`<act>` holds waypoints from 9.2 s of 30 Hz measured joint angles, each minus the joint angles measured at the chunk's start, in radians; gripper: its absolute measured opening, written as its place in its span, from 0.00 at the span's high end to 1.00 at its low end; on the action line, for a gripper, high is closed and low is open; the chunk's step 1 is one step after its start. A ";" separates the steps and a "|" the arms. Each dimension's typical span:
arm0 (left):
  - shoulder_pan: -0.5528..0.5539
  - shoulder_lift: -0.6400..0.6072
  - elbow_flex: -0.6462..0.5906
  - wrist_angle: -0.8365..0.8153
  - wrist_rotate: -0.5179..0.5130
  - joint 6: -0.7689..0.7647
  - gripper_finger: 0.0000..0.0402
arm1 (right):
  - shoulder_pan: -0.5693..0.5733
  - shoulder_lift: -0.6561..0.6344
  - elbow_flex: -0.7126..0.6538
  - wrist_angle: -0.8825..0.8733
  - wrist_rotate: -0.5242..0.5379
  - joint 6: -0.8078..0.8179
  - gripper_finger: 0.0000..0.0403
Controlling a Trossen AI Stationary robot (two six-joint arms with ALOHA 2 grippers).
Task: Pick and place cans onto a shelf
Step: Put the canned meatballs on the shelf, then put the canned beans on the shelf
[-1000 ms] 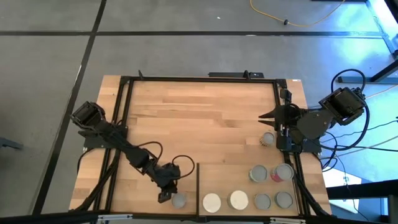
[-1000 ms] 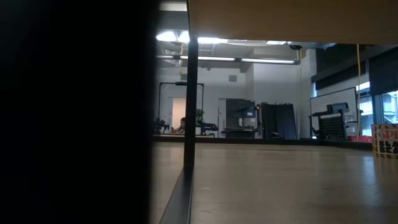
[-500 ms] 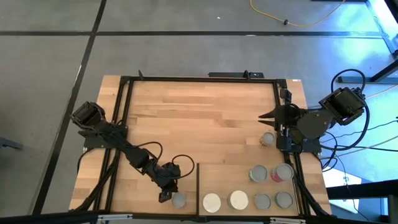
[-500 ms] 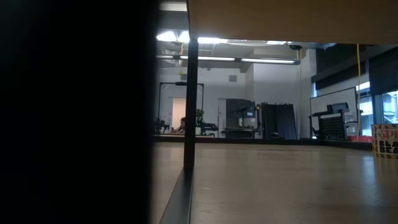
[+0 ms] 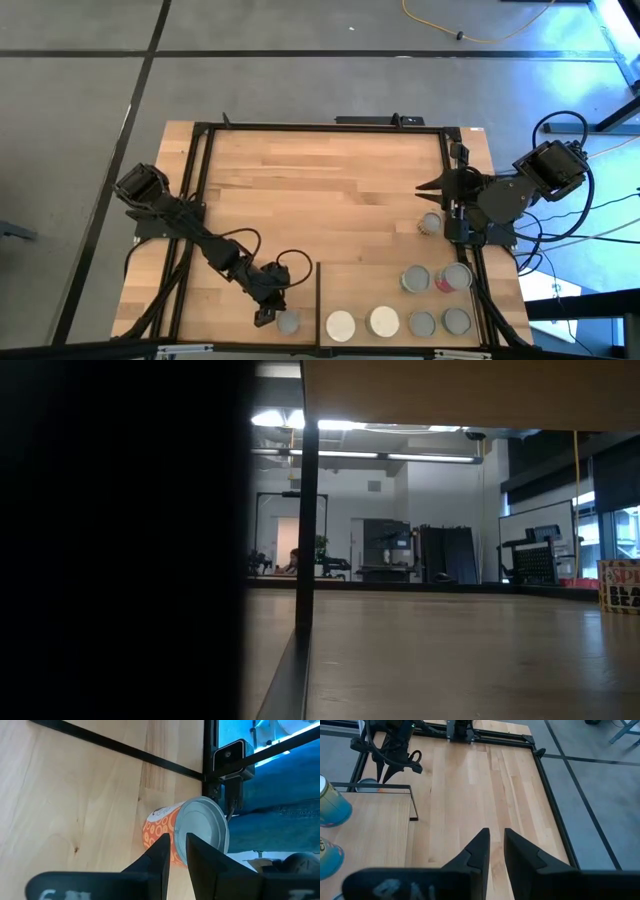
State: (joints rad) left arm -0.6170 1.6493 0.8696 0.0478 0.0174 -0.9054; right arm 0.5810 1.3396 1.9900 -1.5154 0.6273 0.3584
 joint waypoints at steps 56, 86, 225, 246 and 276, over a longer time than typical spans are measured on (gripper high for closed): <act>0.157 -0.235 0.405 -0.894 -0.116 0.309 1.00 | 0.000 0.000 0.000 0.000 0.000 -0.002 0.85; 0.533 0.126 1.257 -1.100 0.013 1.170 1.00 | -0.001 0.000 0.000 -0.001 0.114 0.086 0.85; 0.484 0.165 1.387 -1.170 -0.112 1.026 0.86 | -0.074 -0.273 -0.273 -0.057 0.083 0.328 0.85; 0.788 0.047 1.387 -1.346 -0.131 1.119 0.86 | -0.581 -0.352 -0.851 -0.055 -0.398 0.655 0.85; 0.880 0.046 1.387 -1.331 -0.131 1.065 0.86 | -0.898 -0.223 -1.263 0.268 -0.726 0.027 0.85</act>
State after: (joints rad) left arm 0.2625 1.6955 2.2568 -1.2831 -0.1139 0.1596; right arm -0.3174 1.1166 0.7265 -1.2472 -0.0982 0.3859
